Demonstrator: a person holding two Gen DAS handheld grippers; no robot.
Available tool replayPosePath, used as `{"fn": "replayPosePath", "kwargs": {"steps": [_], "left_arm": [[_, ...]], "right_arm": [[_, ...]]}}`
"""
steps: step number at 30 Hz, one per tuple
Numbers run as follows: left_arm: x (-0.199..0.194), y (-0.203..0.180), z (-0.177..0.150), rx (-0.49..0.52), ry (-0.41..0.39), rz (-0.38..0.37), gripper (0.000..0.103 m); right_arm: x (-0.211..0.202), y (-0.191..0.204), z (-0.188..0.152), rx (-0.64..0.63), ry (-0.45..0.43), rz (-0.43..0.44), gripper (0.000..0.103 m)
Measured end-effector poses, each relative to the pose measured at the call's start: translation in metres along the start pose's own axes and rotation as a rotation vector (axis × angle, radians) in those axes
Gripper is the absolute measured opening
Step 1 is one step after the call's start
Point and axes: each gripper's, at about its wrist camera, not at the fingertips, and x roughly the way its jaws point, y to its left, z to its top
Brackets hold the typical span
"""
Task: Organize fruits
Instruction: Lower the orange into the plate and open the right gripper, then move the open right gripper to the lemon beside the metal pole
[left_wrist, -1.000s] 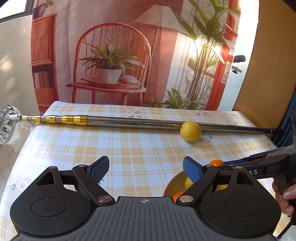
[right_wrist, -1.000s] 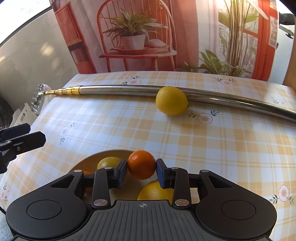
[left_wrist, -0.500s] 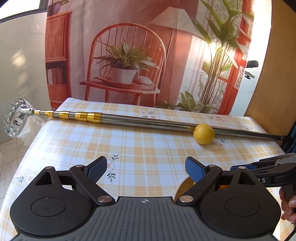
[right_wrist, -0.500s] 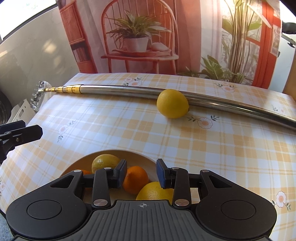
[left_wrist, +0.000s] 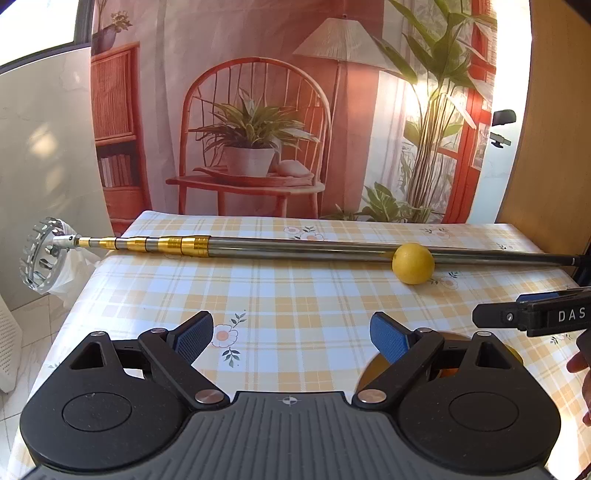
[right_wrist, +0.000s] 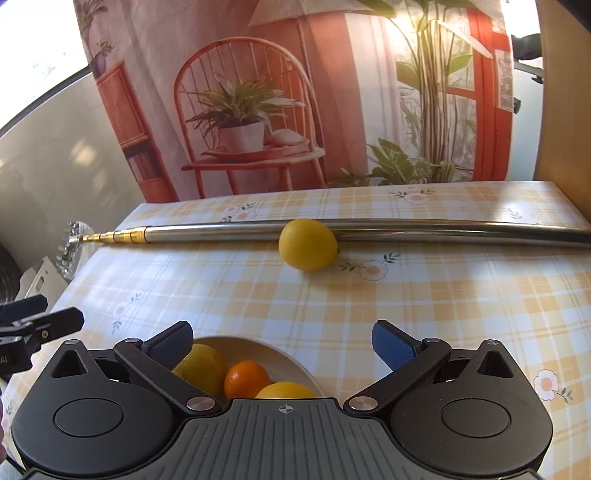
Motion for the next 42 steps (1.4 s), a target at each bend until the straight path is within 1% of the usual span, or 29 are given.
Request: {"fn": "replayPosePath", "kwargs": {"steps": [4,8,16,18,20,24,26,28,29,31,34,37,39,40,42], "left_arm": [[0.002,0.000,0.001,-0.008,0.015,-0.007,0.094],[0.002,0.000,0.001,-0.017,0.016,0.001,0.094],[0.003,-0.003,0.002,0.002,0.011,0.017,0.094],[0.003,-0.002,0.003,0.004,0.008,0.016,0.094],[0.001,0.000,0.003,-0.002,-0.002,0.014,0.094],[0.001,0.003,0.006,0.000,-0.015,0.019,0.094],[0.002,0.001,0.008,0.021,-0.010,0.022,0.094],[0.004,0.003,0.011,0.005,0.000,0.022,0.093],[0.004,0.006,0.012,-0.015,0.001,0.014,0.093],[0.005,0.010,0.013,-0.059,-0.013,0.007,0.093],[0.004,0.014,0.013,-0.101,-0.056,0.031,0.093],[0.005,0.017,0.016,-0.141,-0.075,0.037,0.093],[0.008,0.019,0.018,-0.161,-0.072,0.054,0.093],[0.010,0.020,0.021,-0.169,-0.066,0.067,0.093],[0.013,0.022,0.024,-0.173,-0.067,0.068,0.093]], "right_arm": [[-0.002,-0.013,0.000,0.059,-0.019,0.004,0.103],[-0.002,-0.025,-0.002,0.128,-0.019,0.011,0.103],[-0.004,-0.031,-0.002,0.170,-0.026,0.019,0.103],[-0.003,-0.031,-0.001,0.169,-0.034,0.007,0.103],[0.000,-0.030,0.001,0.159,-0.024,-0.024,0.103],[0.007,-0.036,0.000,0.203,-0.009,-0.016,0.103],[0.008,-0.040,0.000,0.226,-0.038,-0.016,0.103],[0.007,-0.041,0.000,0.233,-0.076,-0.021,0.103],[0.007,-0.040,0.001,0.210,-0.096,-0.025,0.103],[0.008,-0.036,0.006,0.139,-0.102,-0.039,0.103],[0.011,-0.032,0.014,0.073,-0.112,-0.032,0.103],[0.017,-0.024,0.024,-0.016,-0.111,-0.061,0.103],[0.022,-0.020,0.030,-0.061,-0.102,-0.066,0.103],[0.025,-0.019,0.033,-0.067,-0.095,-0.056,0.103],[0.031,-0.020,0.039,-0.059,-0.092,-0.016,0.103]]}}
